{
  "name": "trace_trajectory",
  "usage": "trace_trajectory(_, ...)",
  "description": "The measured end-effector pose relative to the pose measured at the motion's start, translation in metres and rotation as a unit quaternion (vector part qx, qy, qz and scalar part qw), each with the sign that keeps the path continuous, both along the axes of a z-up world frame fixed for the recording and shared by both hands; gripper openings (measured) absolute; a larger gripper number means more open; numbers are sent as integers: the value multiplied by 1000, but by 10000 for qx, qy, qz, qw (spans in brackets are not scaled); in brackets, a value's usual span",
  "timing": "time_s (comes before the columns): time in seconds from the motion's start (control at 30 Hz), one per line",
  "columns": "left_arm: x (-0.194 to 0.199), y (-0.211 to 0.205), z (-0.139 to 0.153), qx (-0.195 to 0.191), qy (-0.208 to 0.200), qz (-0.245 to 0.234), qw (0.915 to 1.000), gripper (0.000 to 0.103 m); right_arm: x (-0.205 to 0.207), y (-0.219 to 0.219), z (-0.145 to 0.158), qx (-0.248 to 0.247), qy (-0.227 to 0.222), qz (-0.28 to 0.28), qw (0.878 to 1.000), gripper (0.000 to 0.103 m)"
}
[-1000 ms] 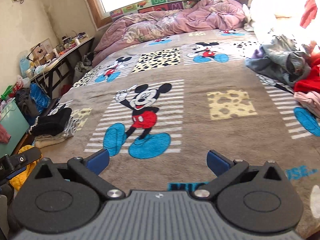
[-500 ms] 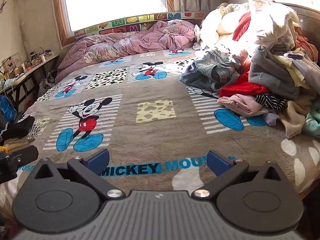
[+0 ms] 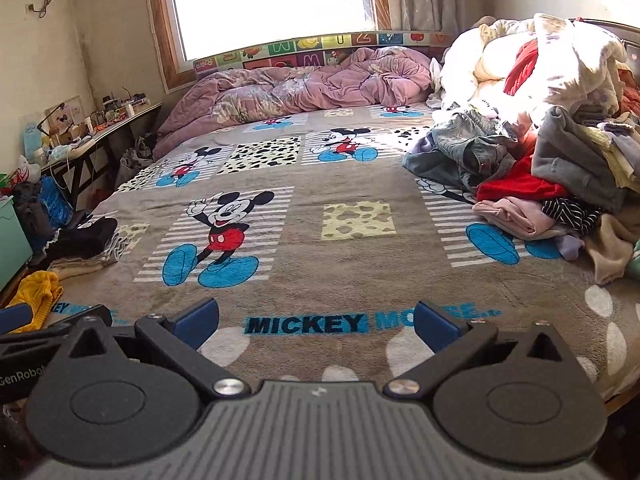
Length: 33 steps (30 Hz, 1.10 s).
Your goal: Fold clothes
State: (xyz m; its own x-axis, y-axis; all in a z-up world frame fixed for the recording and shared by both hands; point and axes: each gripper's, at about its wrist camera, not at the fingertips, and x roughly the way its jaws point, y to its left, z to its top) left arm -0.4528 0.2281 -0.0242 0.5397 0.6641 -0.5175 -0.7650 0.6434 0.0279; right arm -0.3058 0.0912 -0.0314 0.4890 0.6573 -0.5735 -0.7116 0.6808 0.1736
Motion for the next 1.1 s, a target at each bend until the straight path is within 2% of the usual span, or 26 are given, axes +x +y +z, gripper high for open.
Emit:
trace_trajectory(0.13,-26,25,5,40,-36,470,9989,103,-15,31,3,-34,-35,389,9992,103)
trace_trajectory(0.27,-53,70,4,-102,-10,1068,9942,103,-31,91,10,-124,3,981,9951,103)
trace_trajectory(0.43,-76,142,20,113,94,1904,9816,103,-56,188,25,-168,98,1769,9840,103)
trace_trajectory(0.53,-86,179,27,121,74,2214,9751,103,-69,242,32,-193,47,2086,9778,103)
trace_trajectory(0.67,-90,220,28,84,133,2425,9700,103,-73,294,39,-220,152,2297,9729,103)
trace_trajectory(0.77,-89,244,25,28,189,2496,9682,103,-76,325,43,-231,71,2407,9703,103)
trace_trajectory(1.1,-83,293,20,-54,414,2560,9658,103,-70,390,29,-285,279,2591,9650,103)
